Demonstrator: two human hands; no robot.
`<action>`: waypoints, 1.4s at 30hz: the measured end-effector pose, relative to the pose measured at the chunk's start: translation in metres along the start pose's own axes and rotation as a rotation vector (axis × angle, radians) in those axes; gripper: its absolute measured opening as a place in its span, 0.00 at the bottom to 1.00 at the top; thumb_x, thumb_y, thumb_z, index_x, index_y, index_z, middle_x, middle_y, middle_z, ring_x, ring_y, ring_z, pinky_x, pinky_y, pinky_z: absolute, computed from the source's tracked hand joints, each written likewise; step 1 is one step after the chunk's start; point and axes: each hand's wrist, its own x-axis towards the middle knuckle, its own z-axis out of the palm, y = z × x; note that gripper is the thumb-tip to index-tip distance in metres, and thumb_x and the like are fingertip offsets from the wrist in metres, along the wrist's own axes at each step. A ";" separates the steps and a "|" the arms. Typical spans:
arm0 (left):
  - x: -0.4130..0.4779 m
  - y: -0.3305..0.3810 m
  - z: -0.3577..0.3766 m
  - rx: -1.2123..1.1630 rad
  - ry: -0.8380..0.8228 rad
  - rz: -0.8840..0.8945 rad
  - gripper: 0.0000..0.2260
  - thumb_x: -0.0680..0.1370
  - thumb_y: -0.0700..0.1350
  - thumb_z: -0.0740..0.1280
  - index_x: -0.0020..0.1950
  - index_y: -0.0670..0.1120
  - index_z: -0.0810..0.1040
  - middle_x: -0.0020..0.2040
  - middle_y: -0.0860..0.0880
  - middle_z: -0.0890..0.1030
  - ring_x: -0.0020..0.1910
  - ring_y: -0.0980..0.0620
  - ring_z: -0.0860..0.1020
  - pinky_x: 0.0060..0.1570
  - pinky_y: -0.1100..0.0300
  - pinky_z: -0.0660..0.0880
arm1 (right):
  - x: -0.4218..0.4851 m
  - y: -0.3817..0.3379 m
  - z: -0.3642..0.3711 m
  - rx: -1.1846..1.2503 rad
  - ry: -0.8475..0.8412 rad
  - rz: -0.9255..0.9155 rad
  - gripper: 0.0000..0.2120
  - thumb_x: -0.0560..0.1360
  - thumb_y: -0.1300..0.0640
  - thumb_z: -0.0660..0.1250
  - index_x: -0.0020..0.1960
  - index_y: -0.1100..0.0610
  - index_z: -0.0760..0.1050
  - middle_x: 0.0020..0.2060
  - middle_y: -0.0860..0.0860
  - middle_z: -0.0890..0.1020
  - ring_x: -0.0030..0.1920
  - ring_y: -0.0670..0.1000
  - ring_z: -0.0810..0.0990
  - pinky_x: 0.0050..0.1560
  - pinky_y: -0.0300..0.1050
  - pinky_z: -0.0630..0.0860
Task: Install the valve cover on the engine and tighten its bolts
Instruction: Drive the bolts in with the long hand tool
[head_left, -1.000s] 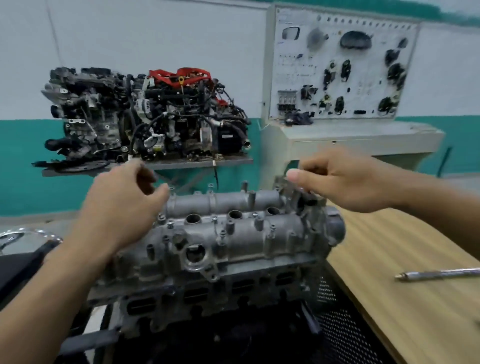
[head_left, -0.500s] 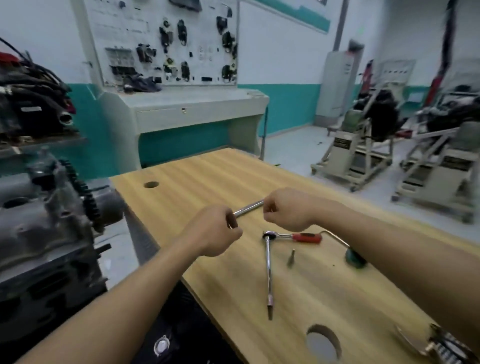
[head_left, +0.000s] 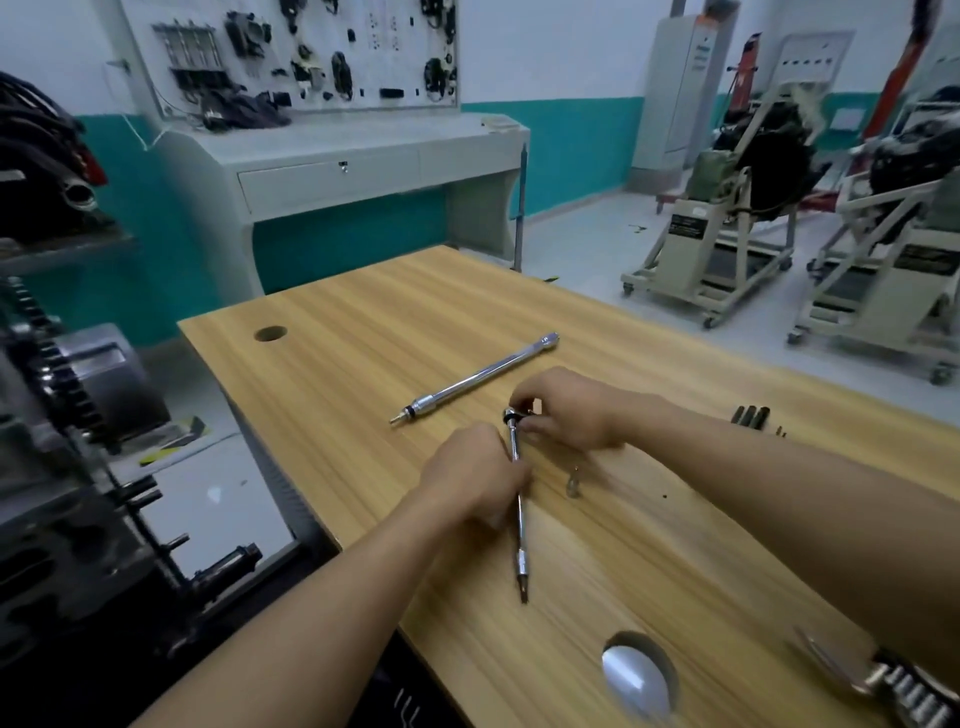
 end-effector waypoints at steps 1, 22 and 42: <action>-0.001 0.000 -0.002 -0.049 0.015 0.003 0.12 0.78 0.54 0.67 0.46 0.45 0.78 0.42 0.47 0.81 0.44 0.44 0.81 0.36 0.55 0.72 | 0.001 0.001 -0.006 0.040 0.053 -0.004 0.03 0.78 0.56 0.68 0.51 0.54 0.79 0.45 0.46 0.80 0.42 0.40 0.77 0.43 0.40 0.70; -0.039 0.037 -0.094 -2.067 0.061 -0.117 0.13 0.86 0.46 0.58 0.44 0.43 0.72 0.30 0.46 0.80 0.25 0.51 0.79 0.27 0.63 0.78 | -0.069 -0.103 -0.043 1.309 -0.002 0.331 0.10 0.70 0.45 0.74 0.40 0.53 0.83 0.39 0.58 0.84 0.22 0.44 0.63 0.21 0.35 0.59; -0.045 0.027 -0.090 -1.838 0.089 -0.113 0.12 0.85 0.47 0.62 0.46 0.43 0.78 0.30 0.49 0.78 0.27 0.54 0.77 0.28 0.63 0.77 | -0.041 -0.016 -0.047 0.393 0.220 0.561 0.13 0.81 0.53 0.62 0.51 0.60 0.82 0.46 0.56 0.85 0.38 0.52 0.79 0.38 0.46 0.75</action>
